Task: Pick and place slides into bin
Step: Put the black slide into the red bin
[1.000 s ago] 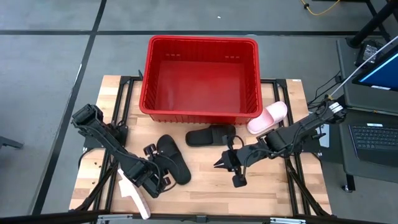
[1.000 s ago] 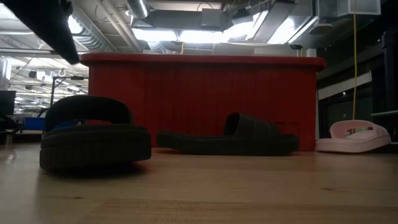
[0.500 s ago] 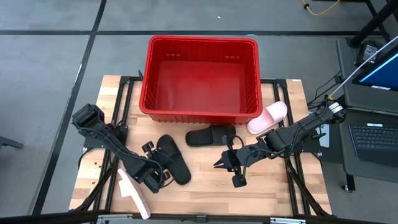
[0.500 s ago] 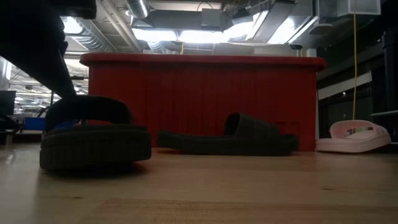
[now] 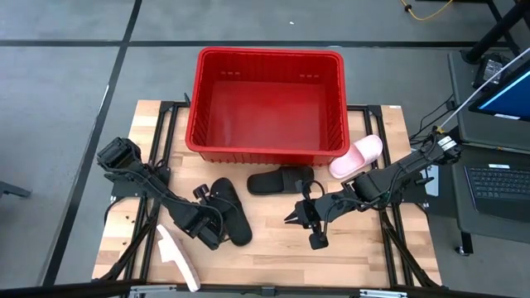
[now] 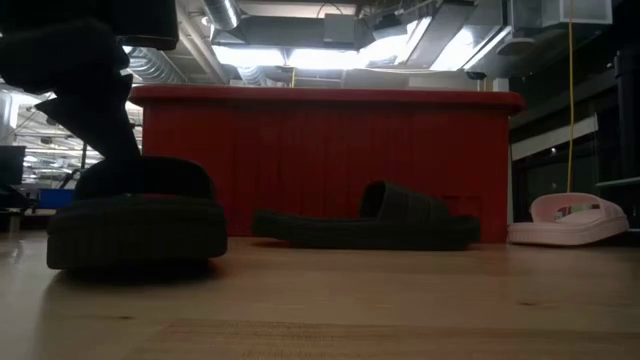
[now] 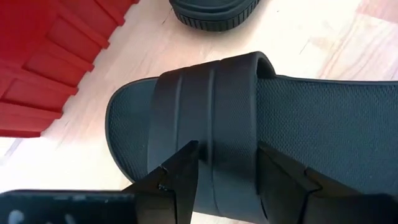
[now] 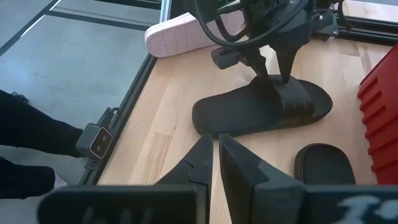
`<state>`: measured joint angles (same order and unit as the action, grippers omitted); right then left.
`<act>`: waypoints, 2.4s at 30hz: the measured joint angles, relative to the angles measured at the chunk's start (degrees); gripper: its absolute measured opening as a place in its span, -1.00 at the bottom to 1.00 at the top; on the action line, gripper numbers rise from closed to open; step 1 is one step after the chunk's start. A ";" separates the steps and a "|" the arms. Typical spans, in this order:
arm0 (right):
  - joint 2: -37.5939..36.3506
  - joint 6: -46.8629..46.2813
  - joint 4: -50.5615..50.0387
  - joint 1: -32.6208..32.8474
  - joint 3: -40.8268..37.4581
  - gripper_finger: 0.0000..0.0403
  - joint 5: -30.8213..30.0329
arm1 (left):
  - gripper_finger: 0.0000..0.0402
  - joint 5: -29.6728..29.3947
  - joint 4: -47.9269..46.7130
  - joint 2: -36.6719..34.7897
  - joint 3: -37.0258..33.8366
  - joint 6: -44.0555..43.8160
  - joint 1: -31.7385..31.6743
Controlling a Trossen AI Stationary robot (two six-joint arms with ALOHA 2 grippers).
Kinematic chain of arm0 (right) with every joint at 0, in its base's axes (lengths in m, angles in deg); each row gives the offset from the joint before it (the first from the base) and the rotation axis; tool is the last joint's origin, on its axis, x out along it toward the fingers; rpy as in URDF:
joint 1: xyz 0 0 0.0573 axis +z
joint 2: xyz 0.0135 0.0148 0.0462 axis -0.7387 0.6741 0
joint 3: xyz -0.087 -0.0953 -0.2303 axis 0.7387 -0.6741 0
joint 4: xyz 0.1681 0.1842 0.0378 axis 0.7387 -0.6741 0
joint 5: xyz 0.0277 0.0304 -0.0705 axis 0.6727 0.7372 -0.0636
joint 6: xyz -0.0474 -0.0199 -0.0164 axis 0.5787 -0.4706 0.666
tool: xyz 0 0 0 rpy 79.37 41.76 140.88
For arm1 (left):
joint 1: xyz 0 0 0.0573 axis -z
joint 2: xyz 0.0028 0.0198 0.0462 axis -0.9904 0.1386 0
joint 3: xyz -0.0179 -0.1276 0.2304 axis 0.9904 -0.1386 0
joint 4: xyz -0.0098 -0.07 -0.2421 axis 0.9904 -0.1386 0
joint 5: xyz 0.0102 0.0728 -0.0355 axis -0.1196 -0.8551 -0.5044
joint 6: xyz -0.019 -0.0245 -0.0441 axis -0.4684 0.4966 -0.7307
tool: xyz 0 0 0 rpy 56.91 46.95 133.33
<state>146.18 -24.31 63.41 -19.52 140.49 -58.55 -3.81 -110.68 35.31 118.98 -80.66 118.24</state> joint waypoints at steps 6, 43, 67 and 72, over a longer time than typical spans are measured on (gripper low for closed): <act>0.00 0.00 -0.02 0.00 0.00 -0.84 0.02 | -0.45 0.24 0.14 0.00 0.00 0.43 0.06; 0.00 -1.64 0.31 0.00 0.00 -0.85 5.73 | -0.98 -9.77 -4.33 0.07 24.40 19.32 2.78; -3.57 12.12 -2.95 1.49 9.04 -0.98 -15.73 | -0.98 -25.87 -11.54 -2.07 43.35 49.33 -3.30; -8.21 10.04 -6.68 1.33 9.09 -0.96 -15.61 | -0.98 -26.88 -11.41 -4.89 43.41 55.00 -6.99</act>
<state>137.97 -14.28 56.73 -18.19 149.58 -74.15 -30.68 -122.09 30.42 162.39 -25.67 111.25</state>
